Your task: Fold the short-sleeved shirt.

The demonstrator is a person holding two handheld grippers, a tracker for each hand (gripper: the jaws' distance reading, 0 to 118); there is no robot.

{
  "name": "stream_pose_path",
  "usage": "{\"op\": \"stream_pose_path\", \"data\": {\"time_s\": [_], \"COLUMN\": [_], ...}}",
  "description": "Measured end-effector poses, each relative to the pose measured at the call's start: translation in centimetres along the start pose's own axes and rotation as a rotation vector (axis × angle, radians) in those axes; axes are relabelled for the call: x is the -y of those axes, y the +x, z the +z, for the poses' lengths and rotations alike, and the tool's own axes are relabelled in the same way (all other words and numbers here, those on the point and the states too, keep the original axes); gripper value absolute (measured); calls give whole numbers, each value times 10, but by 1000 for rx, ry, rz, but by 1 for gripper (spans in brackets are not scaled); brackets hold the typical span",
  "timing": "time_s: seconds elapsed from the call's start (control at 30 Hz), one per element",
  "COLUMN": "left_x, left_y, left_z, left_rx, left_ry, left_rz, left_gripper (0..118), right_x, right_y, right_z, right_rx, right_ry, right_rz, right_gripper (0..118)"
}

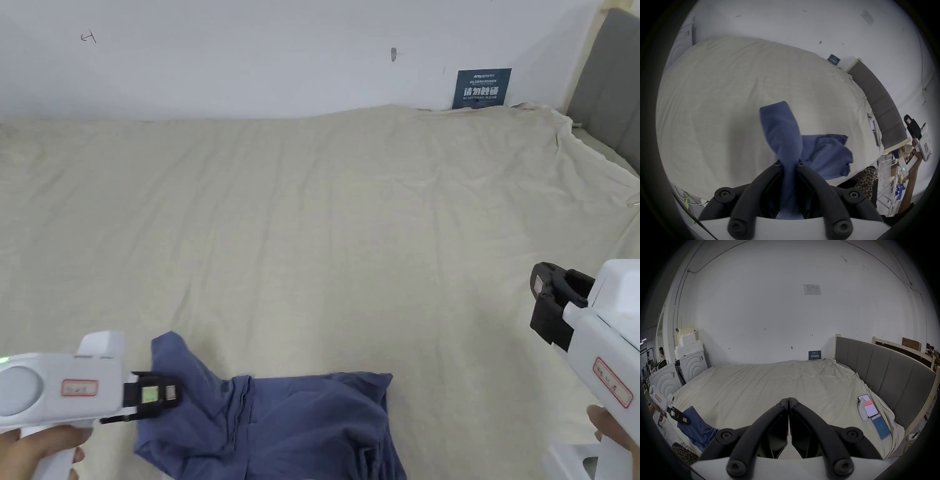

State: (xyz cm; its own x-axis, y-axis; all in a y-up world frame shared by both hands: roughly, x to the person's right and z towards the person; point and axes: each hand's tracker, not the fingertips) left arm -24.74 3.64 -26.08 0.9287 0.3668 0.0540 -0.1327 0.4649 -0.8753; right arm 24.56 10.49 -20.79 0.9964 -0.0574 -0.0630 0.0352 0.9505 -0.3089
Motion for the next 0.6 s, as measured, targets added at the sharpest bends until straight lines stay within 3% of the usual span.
{"op": "stream_pose_path", "data": {"time_s": [0.4,0.6], "left_x": [-10,10], "left_y": [126,167], "left_z": [-106,-168], "left_rx": [49,43], "left_ry": [-141,-228], "left_rz": [-230,-233], "left_gripper": [7,7], "right_x": [1,2], "right_y": [5,3], "right_z": [9,12], "right_rx": [3,5], "right_ry": [10,2], "right_rz": [-14,-12], "right_gripper": [0,0]}}
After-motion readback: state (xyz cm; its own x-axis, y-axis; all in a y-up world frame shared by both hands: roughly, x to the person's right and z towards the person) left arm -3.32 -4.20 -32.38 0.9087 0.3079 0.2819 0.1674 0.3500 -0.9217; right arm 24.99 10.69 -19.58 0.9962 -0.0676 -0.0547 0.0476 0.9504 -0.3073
